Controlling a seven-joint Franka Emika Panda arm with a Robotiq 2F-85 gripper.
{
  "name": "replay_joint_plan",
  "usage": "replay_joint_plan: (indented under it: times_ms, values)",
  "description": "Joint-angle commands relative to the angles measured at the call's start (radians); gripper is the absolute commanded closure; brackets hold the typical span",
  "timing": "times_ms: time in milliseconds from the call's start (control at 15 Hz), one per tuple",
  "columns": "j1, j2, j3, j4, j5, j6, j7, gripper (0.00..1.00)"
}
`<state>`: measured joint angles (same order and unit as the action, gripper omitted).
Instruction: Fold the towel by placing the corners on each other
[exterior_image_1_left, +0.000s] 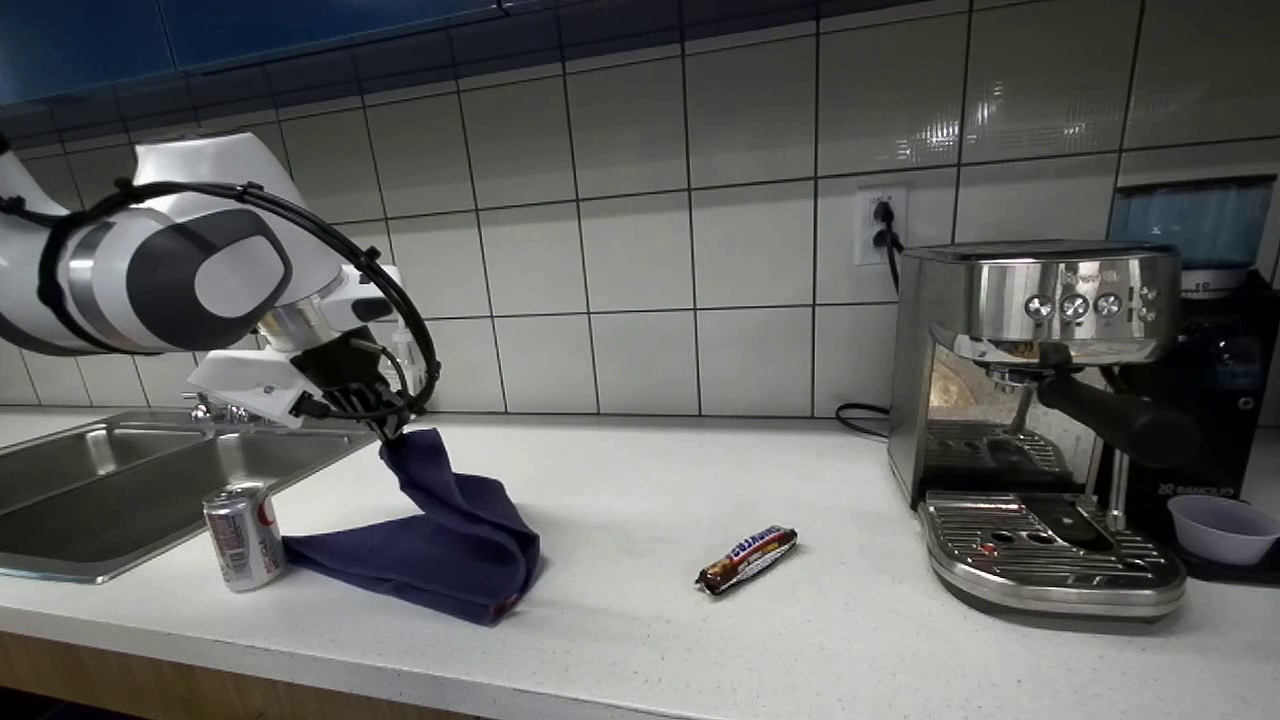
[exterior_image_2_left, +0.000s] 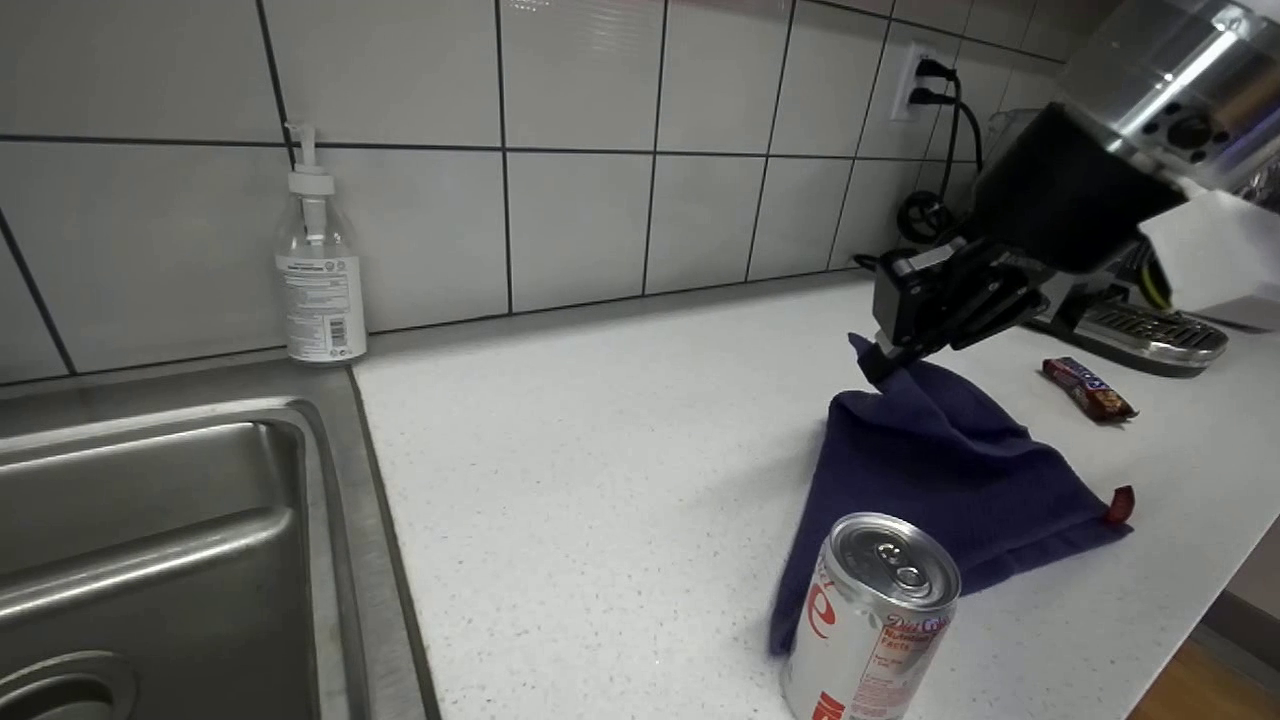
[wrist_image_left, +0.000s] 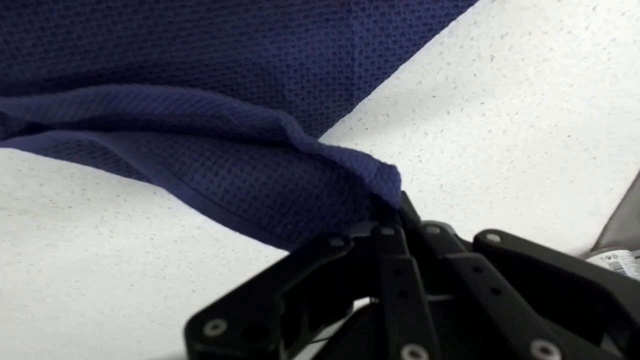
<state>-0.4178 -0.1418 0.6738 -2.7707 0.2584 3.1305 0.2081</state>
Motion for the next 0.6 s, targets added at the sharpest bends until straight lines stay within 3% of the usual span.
replay_joint_plan:
  times_ms: [0,533]
  values:
    - [-0.059,-0.072,0.093,-0.015,-0.029,-0.042,0.086,0.99]
    - [-0.100,-0.089,0.192,-0.012,-0.018,-0.047,0.126,0.99]
